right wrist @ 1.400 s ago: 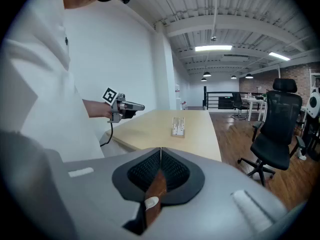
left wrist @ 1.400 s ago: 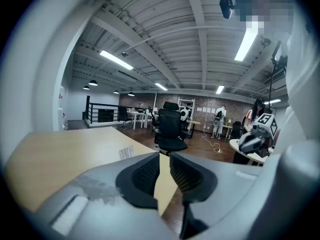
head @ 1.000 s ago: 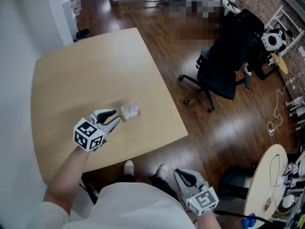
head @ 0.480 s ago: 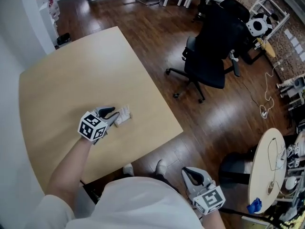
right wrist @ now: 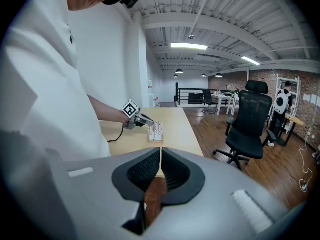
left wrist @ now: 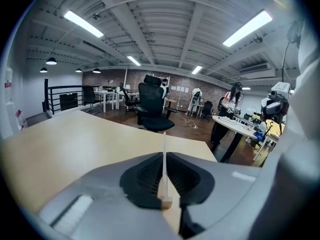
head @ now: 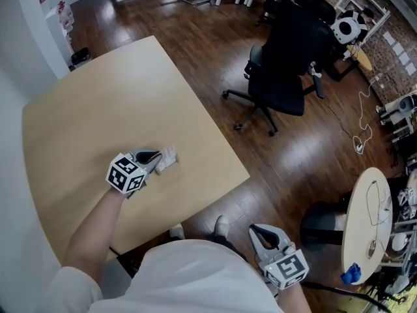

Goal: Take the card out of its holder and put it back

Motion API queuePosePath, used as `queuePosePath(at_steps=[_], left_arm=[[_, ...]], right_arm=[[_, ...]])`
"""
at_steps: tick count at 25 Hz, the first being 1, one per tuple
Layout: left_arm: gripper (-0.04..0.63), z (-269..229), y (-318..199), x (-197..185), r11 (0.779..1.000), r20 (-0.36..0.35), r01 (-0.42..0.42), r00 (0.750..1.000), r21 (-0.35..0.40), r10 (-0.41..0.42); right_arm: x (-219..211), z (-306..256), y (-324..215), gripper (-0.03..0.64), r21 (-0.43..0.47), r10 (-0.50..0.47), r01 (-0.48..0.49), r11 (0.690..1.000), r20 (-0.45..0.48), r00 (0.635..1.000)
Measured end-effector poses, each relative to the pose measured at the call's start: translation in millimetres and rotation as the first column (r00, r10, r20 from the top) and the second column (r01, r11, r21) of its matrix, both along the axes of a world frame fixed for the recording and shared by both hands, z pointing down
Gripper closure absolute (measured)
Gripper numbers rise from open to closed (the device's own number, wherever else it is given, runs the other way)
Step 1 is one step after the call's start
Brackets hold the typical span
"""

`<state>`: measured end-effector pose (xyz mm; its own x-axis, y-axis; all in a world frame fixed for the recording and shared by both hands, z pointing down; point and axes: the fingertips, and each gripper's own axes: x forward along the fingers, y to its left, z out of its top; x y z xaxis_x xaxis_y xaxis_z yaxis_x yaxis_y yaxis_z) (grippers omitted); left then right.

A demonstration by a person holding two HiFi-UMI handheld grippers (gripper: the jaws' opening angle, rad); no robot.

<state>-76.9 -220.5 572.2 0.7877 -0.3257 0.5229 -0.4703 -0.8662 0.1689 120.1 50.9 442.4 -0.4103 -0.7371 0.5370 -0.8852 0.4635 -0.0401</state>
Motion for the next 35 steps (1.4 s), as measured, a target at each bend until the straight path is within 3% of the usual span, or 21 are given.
queuePosePath(at_steps=[12, 24, 29, 35], left_arm=[[0.578, -21, 2, 1, 1.000, -0.026, -0.022, 0.999, 0.022, 0.022], [0.578, -86, 7, -14, 0.993, -0.072, 0.016, 0.997, 0.115, -0.008], [0.578, -111, 21, -31, 0.986, -0.086, 0.069, 0.995, 0.152, -0.056], [0.578, -126, 47, -69, 0.961, -0.078, 0.216, 0.976, 0.175, -0.205]], right_arm=[[-7, 5, -1, 0.603, 0.001, -0.007, 0.007, 1.000, 0.012, 1.000], [-12, 10, -8, 0.603, 0.011, -0.065, 0.064, 0.998, 0.043, 0.997], [-14, 14, -15, 0.603, 0.011, -0.126, 0.126, 0.992, 0.057, 0.990], [-19, 20, -34, 0.603, 0.013, -0.272, 0.272, 0.962, 0.074, 0.960]])
